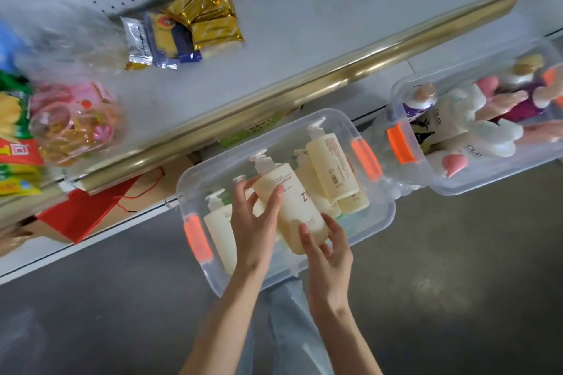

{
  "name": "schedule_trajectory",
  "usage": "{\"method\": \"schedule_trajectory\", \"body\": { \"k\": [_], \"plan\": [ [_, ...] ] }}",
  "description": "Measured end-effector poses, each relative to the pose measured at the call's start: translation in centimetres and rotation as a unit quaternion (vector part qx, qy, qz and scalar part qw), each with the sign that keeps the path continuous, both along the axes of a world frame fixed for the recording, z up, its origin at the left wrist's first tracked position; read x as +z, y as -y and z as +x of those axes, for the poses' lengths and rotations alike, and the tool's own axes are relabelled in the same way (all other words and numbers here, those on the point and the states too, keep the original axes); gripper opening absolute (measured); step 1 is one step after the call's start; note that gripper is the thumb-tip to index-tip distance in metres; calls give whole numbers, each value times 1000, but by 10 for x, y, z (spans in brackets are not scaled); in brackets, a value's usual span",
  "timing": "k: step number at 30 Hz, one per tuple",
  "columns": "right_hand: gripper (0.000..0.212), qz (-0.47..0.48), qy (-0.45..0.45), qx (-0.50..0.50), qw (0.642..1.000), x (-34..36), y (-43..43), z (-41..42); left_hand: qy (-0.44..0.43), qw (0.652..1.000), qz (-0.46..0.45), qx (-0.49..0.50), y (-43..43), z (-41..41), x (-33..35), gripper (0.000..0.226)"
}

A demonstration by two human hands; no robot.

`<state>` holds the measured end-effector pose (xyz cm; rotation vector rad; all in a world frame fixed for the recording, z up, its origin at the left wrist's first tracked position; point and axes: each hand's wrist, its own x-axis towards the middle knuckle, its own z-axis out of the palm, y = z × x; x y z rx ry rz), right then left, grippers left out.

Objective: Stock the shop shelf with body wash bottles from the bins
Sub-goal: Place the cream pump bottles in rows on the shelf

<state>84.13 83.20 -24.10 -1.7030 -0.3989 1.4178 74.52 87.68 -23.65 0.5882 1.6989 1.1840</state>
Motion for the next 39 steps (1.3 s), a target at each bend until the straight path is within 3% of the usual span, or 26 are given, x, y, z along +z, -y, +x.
{"method": "schedule_trajectory", "body": {
  "k": [8, 14, 20, 24, 26, 29, 33, 39],
  "plan": [
    [51, 173, -50, 102, 978, 118, 3, -28, 15, 978, 158, 132, 5, -35, 131, 48],
    [53, 286, -22, 196, 938, 205, -3, -50, 39, 964, 255, 71, 4, -83, 244, 61],
    [42, 338, -88, 350, 869, 287, -37, -75, 43, 949, 314, -4, 5, -149, 331, 59],
    [55, 336, -100, 486, 801, 333, -64, -110, 60, 925, 374, -31, 10, -189, 377, 58],
    [51, 338, -84, 539, 766, 355, -72, -134, 67, 916, 393, -43, 12, -213, 391, 55],
    [55, 343, -88, 573, 739, 376, -80, -173, 67, 907, 412, -52, 14, -246, 405, 60],
    [65, 339, -111, 579, 733, 382, -86, -217, 82, 903, 417, -55, 10, -283, 411, 65],
    [62, 336, -89, 551, 759, 380, -107, -273, 66, 918, 391, -18, -8, -332, 400, 57]
  ]
}}
